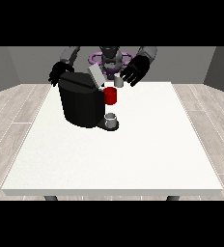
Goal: Insert the coffee pod into the coffee machine and close the lid
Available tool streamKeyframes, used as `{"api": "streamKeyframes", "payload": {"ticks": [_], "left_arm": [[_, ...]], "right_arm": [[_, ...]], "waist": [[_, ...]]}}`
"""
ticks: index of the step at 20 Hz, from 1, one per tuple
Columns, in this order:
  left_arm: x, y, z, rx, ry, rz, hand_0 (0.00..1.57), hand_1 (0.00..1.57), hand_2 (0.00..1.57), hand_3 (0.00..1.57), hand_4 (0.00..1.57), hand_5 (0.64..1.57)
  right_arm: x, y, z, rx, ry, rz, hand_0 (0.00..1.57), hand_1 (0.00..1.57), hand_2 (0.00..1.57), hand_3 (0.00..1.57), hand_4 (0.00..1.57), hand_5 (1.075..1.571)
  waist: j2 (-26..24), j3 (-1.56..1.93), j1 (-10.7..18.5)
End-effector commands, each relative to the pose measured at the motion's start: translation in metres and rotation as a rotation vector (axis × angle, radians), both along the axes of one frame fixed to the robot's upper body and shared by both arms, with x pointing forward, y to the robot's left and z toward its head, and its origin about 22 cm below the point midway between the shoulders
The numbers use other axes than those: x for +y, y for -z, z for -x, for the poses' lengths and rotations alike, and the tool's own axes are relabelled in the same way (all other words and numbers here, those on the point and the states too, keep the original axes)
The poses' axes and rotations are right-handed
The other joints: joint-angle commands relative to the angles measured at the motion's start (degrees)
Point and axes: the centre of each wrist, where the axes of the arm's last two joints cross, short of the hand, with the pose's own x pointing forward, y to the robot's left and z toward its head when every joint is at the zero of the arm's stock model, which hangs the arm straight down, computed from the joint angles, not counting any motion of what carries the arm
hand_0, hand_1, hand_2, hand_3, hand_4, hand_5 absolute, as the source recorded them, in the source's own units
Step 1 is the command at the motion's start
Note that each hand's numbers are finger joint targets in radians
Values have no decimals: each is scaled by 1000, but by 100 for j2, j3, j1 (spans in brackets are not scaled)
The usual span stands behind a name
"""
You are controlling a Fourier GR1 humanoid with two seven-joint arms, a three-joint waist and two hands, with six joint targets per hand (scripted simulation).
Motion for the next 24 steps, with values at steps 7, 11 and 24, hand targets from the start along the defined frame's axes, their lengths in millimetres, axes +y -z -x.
{"api": "streamKeyframes", "payload": {"ticks": [7,11,24], "left_arm": [[-9,-18,-4,-31,12,-24,1306,1306,1328,1245,487,1571],[-14,-44,-6,-45,6,-18,1283,1283,1314,1222,504,1571],[-22,-21,-7,-61,32,-61,1203,1203,1272,1200,500,1571]], "right_arm": [[-6,-3,0,-30,34,8,0,0,0,0,480,1571],[-1,-19,-12,-40,31,-8,0,0,0,0,481,1571],[-14,-13,-7,-73,47,-40,0,0,0,0,513,1571]], "waist": [[268,1,-79],[422,1,-48],[545,1,-34]]}}
